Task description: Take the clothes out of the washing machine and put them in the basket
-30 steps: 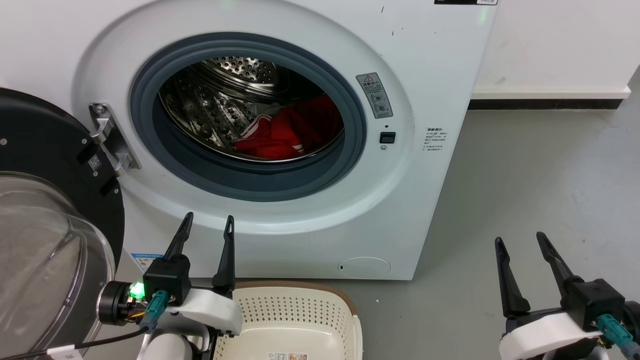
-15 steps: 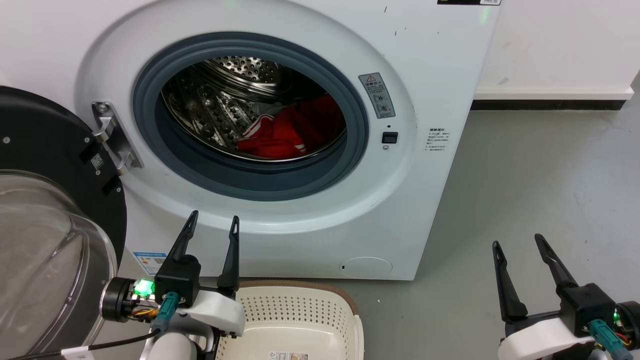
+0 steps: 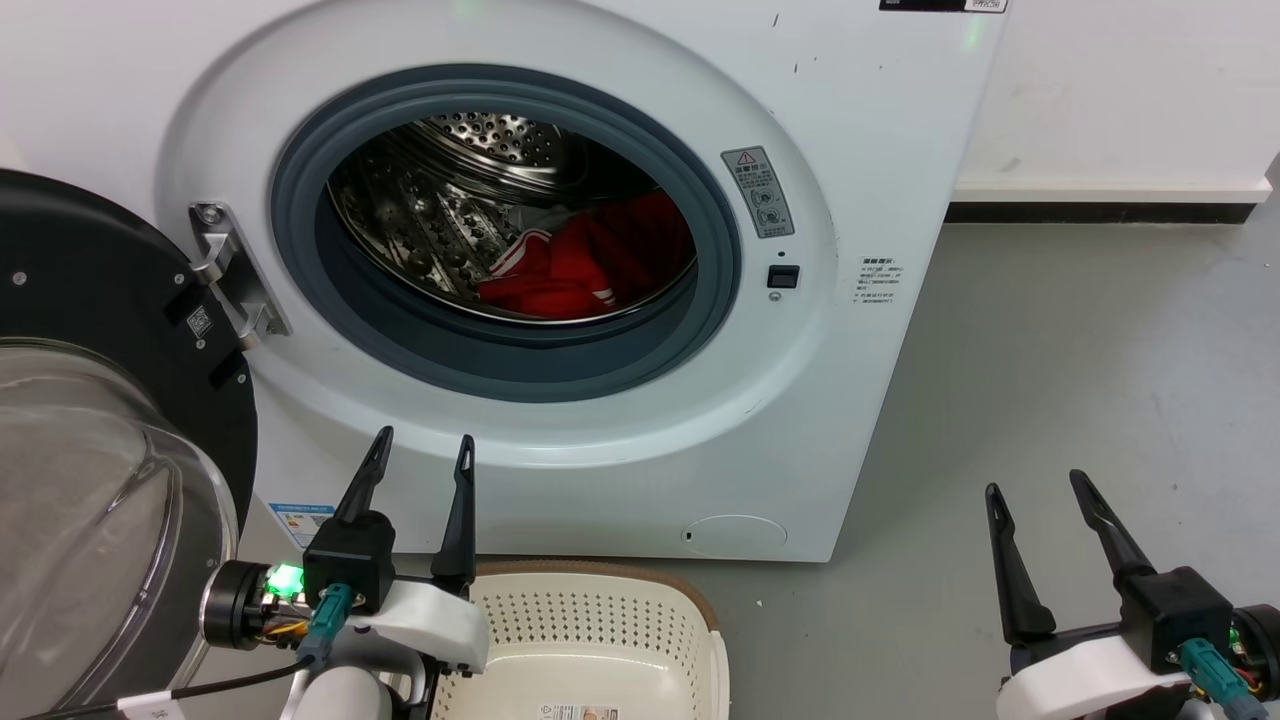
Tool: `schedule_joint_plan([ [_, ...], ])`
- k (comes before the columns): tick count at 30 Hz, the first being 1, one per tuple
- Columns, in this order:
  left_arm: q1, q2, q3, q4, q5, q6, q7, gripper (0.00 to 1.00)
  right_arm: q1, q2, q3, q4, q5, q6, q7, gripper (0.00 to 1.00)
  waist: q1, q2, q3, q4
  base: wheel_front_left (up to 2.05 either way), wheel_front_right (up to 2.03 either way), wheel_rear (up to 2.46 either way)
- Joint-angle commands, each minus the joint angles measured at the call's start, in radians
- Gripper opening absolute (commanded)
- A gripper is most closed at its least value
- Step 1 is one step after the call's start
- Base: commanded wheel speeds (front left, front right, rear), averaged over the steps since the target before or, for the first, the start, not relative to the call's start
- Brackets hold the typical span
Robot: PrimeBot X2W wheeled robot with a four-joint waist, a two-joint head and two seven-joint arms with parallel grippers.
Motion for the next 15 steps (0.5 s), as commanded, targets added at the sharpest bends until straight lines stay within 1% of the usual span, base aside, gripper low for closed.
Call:
schedule_joint_plan([
  [1, -0.006, -0.003, 0.002, 0.002, -0.002, -0.002, -0.003, 1.00, -0.006, 0.001, 0.000, 0.004, 0.001, -0.001, 0.000, 1.00, 0.0000, 0.0000, 0.001, 0.001, 0.00, 0.00, 0.00],
  [8, -0.022, -0.008, 0.013, 0.024, 0.000, -0.003, -0.003, 1.00, -0.019, 0.001, 0.007, 0.000, 0.005, -0.001, 0.002, 1.00, 0.0000, 0.0000, 0.015, -0.007, 0.00, 0.00, 0.00],
  [12, -0.078, -0.012, 0.021, 0.070, -0.002, 0.004, -0.003, 1.00, -0.042, 0.001, 0.019, -0.014, 0.008, -0.001, 0.000, 1.00, 0.0000, 0.0000, 0.069, -0.030, 0.00, 0.00, 0.00],
  [15, -0.146, -0.009, 0.032, 0.136, -0.010, 0.007, -0.003, 1.00, -0.068, 0.001, 0.029, -0.018, 0.010, -0.001, -0.002, 1.00, 0.0000, 0.0000, 0.121, -0.055, 0.00, 0.00, 0.00],
])
